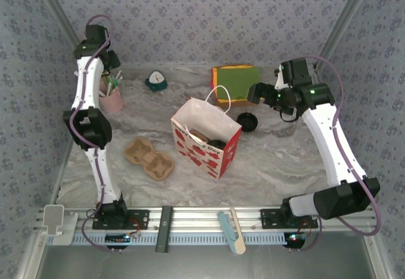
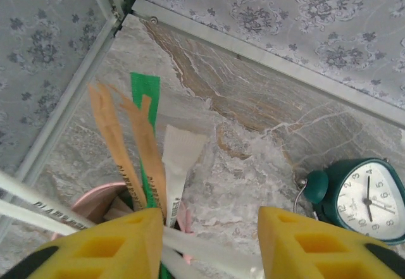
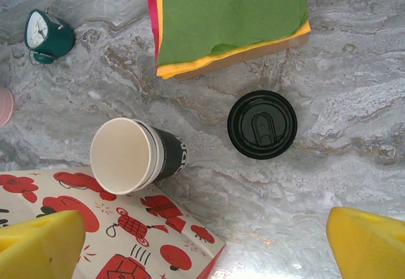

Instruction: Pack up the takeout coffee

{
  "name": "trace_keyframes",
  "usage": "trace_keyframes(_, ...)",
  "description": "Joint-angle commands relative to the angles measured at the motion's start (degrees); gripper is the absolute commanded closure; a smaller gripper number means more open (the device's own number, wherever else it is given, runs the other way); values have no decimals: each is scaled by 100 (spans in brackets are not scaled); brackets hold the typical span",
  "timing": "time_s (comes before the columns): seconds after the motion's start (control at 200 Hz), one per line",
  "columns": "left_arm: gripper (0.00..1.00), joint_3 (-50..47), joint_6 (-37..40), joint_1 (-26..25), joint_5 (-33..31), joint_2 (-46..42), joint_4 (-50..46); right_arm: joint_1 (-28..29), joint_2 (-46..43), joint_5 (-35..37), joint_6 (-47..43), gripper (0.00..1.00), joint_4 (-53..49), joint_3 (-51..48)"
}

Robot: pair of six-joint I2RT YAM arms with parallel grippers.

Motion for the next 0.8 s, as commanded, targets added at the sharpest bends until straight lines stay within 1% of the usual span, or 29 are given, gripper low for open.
trace_keyframes(0.0,59,315,92,130,144,61,60,36,74,127,-37,0,-113,234)
trace_keyframes(0.375,58,481,237,163,69,358,223,36,265,106,-37,0,-211,358)
trace_keyframes(0.55,61,574,272,167,119,493,242,37,290,126,-2,0,-243,357)
trace_keyframes(0.605,66,615,290,170,122,534,247,44,304,122,7,0,-254,358)
trace_keyframes(0.795,67,684,300,178,140,643,282,69,326,152,34,0,-281,374)
